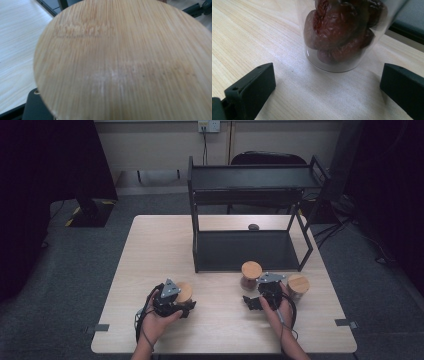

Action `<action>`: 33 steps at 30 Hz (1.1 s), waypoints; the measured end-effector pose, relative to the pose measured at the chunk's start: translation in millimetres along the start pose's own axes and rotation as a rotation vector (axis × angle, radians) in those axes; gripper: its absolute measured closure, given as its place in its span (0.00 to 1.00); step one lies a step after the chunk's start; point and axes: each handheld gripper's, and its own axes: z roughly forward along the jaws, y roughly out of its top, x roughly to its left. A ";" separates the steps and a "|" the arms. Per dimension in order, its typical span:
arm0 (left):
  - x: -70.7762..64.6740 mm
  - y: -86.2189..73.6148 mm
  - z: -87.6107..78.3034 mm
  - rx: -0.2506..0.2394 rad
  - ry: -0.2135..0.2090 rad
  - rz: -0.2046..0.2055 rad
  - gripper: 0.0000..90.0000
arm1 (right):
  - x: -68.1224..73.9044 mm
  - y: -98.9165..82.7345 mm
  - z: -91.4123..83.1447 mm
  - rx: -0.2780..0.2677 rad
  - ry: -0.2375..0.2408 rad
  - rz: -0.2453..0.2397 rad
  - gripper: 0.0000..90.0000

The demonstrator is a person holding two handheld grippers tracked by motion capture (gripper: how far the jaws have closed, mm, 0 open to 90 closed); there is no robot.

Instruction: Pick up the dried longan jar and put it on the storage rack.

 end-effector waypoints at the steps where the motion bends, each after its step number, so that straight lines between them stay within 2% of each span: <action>1: -0.4 1.4 1.4 0.001 -0.001 0.001 0.29 | 0.0 0.0 0.0 0.000 0.000 0.000 0.00; 20: -8.1 26.2 32.9 0.012 -0.021 0.033 0.29 | 0.0 0.0 0.0 0.000 0.000 0.001 0.00; 33: -8.6 41.0 47.3 0.014 -0.013 0.042 0.29 | 0.0 0.0 0.0 0.000 0.000 0.000 0.00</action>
